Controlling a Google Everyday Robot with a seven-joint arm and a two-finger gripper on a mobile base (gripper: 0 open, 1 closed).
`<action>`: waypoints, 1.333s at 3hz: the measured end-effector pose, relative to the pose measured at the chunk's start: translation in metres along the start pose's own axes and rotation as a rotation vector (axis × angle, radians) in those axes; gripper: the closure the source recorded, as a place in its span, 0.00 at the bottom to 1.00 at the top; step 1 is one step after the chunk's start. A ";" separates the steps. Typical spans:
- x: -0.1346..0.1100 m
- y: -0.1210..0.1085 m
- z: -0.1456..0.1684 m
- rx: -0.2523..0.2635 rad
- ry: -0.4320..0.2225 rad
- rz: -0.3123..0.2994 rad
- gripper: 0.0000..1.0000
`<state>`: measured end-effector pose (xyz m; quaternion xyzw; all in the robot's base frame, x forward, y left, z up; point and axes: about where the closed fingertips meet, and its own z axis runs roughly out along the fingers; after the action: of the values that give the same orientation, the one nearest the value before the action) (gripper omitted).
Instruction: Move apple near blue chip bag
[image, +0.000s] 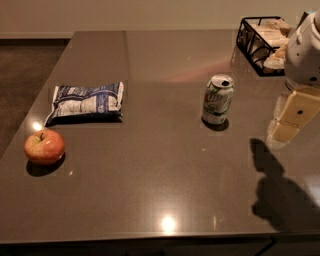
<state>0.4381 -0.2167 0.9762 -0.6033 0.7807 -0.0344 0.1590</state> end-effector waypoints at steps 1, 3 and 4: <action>0.000 0.000 0.000 0.000 0.000 0.000 0.00; -0.072 0.000 -0.004 -0.021 -0.210 0.009 0.00; -0.125 0.012 -0.007 -0.055 -0.338 0.020 0.00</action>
Offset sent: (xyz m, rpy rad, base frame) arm 0.0161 0.0607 0.0152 0.2079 -0.0257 0.0581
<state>0.4521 -0.0956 1.0059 -0.5970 0.7493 0.0906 0.2719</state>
